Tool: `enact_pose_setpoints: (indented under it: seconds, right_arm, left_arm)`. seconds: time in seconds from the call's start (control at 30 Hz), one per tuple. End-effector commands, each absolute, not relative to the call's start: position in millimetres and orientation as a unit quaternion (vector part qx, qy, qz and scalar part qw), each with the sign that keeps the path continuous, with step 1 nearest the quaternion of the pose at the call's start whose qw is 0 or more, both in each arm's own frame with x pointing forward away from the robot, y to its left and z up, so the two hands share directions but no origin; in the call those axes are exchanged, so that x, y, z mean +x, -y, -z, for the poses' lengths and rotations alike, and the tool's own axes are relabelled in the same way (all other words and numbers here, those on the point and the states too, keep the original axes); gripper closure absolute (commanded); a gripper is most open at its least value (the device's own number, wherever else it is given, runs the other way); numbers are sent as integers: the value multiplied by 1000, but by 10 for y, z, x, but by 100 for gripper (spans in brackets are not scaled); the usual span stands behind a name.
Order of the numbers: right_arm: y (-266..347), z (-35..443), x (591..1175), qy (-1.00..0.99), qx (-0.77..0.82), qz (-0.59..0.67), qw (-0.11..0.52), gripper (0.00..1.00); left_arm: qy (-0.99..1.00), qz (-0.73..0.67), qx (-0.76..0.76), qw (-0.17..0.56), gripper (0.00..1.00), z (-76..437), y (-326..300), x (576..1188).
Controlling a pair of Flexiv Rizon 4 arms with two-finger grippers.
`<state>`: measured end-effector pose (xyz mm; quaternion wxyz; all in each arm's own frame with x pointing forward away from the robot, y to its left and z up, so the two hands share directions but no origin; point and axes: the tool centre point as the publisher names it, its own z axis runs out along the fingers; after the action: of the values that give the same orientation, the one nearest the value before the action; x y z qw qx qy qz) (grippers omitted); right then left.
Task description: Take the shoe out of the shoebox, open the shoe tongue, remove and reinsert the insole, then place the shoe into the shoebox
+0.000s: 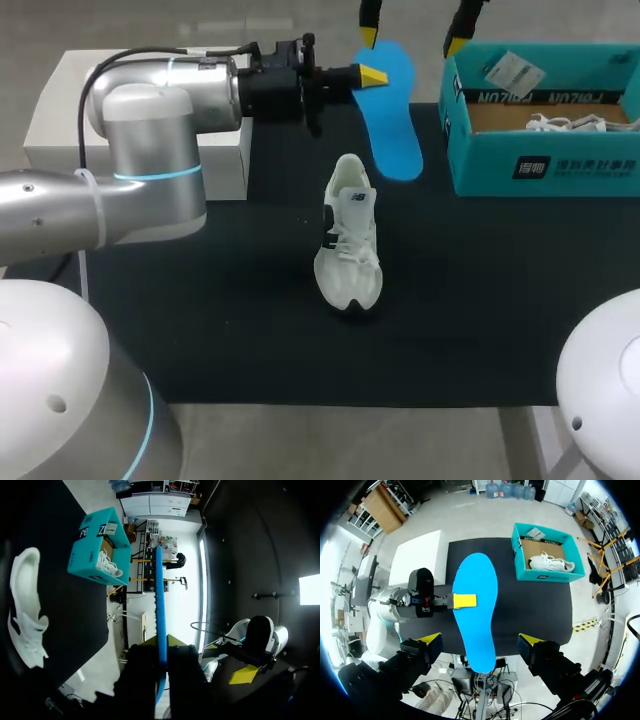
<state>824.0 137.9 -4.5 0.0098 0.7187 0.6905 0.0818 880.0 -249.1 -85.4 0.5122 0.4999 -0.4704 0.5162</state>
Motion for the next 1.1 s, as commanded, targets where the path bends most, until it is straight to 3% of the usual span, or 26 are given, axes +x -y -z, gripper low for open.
enact_pose_setpoints:
  seconds: [0.03,0.17,1.1]
  right_arm:
    - [-1431,24,8258,-692,720,-41,32,0]
    - [-1516,12,8230,-697,717,-31,5,0]
    - [-1633,27,8248,-704,709,-36,10,0]
  left_arm:
    - [470,-517,503,509,100,874,2475,8812]
    - [476,-517,503,503,100,883,2482,8827]
    - [469,-515,498,517,100,836,2506,8823]
